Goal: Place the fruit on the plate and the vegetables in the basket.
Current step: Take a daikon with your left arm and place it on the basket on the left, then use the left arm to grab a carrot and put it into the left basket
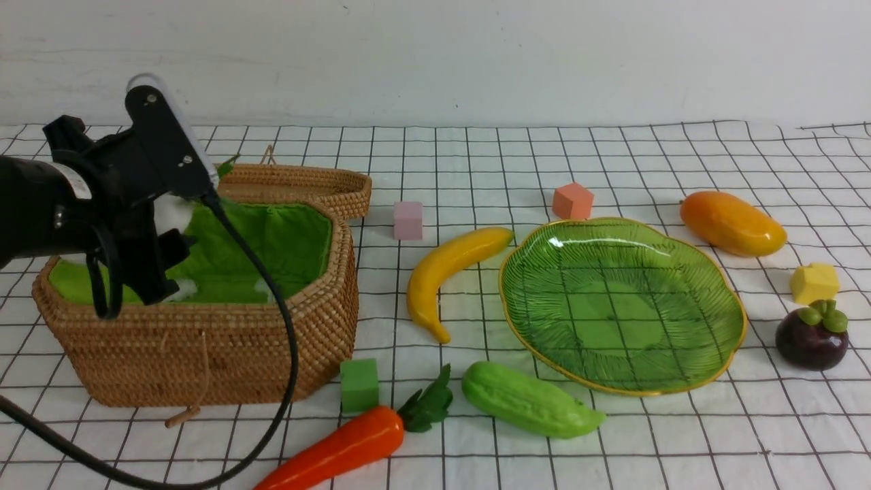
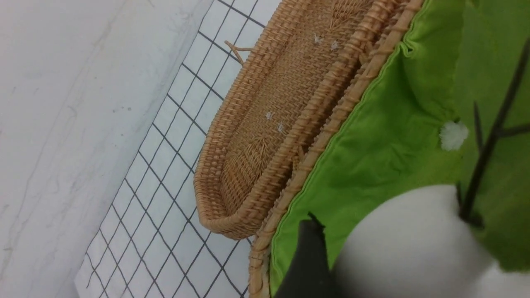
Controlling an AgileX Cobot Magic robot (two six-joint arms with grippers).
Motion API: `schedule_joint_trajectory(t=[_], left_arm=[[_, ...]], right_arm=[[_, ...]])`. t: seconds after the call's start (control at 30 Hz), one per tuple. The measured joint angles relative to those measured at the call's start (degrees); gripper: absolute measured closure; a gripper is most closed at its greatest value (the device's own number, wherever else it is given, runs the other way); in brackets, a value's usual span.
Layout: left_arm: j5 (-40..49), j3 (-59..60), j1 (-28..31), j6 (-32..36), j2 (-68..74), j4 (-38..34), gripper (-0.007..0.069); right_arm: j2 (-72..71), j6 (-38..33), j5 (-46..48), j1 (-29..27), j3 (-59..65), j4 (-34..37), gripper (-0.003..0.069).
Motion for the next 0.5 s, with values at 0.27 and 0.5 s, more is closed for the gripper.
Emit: schedule_joint_trajectory(t=[0.27,0.5], left_arm=[[-0.22,0.0,-0.34,-2.16,-0.47,-2.28,-0.0028],[12.08,0.0,-8.3,-19.58,-5.94,-17.08,0.0189]], right_arm=[[0.0,0.0,0.62,0.0,0.0,0.05,0.0538],[0.0,0.57,5.54,0.0,0.0,0.05,0.0534]])
